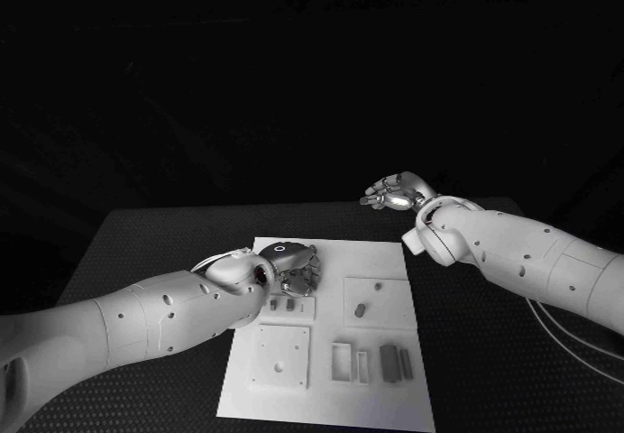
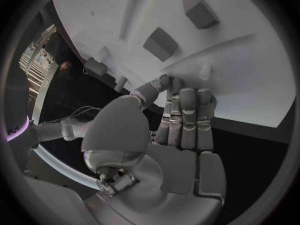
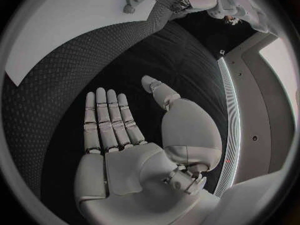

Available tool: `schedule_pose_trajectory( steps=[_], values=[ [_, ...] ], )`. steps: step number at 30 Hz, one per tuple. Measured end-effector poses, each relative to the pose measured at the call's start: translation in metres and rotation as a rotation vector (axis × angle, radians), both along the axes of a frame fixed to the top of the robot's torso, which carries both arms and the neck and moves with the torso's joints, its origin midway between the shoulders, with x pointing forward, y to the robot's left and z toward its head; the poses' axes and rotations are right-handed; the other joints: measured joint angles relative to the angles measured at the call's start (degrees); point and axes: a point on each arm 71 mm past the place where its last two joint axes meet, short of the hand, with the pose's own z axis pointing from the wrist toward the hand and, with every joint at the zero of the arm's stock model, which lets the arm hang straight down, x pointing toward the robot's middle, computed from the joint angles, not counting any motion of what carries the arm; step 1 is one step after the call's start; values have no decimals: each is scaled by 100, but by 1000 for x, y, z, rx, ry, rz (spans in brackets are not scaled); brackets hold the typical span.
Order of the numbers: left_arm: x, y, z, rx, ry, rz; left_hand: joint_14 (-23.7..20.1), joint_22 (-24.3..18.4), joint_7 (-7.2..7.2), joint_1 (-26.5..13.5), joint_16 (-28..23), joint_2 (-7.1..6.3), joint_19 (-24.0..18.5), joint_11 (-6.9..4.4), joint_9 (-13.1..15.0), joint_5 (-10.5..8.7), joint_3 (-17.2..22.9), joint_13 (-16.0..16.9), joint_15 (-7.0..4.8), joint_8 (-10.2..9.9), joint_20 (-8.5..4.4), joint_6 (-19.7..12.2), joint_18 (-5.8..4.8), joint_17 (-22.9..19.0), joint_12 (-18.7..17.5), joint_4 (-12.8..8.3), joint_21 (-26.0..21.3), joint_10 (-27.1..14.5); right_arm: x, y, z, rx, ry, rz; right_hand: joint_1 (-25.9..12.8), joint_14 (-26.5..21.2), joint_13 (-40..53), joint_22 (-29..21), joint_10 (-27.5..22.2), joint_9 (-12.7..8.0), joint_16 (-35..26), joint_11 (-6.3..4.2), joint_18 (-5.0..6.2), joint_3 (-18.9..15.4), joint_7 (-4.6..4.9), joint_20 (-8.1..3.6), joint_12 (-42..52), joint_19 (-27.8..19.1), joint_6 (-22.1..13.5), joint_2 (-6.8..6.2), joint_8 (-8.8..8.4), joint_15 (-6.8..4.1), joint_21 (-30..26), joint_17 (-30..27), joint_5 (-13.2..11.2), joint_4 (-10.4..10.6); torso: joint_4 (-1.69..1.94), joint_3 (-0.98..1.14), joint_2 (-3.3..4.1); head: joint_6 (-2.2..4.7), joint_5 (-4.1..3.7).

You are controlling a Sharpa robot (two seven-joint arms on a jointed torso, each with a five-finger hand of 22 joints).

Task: Assemble the parts on the task board

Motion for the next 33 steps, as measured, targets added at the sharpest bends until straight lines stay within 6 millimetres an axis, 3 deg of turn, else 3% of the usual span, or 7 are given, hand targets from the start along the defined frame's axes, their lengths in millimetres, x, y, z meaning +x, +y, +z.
schedule_pose_trajectory(
  steps=[16, 33],
  values=[
    [-1, 1, -2, -14, -14, 4, 159, -1, -51, -141, 85, 197, 134, -85, 14, 55, -10, -44, -77, 51, -50, 133, 28, -15, -40, -9, 90, 189, 0, 0, 0, 0, 0, 0, 0, 0, 0, 0, 0, 0, 0, 0, 0, 0, 0, 0, 0, 0, 0, 0, 0, 0, 0, -5, 0, 0, 8, -3, -4, -16, -14],
    [-7, 2, -6, -54, -22, -1, 223, -2, -41, -160, 111, 217, 196, -95, 38, 103, 1, -37, -100, 69, -70, 143, 35, -21, -39, -67, 133, 276, 0, -1, 0, -1, 0, -2, 0, 0, 0, 0, 0, -5, 0, 0, 0, 0, 0, 0, 0, 0, 0, 0, 0, 0, 0, -4, 0, 0, 4, -3, -6, 31, 3]
  ],
)
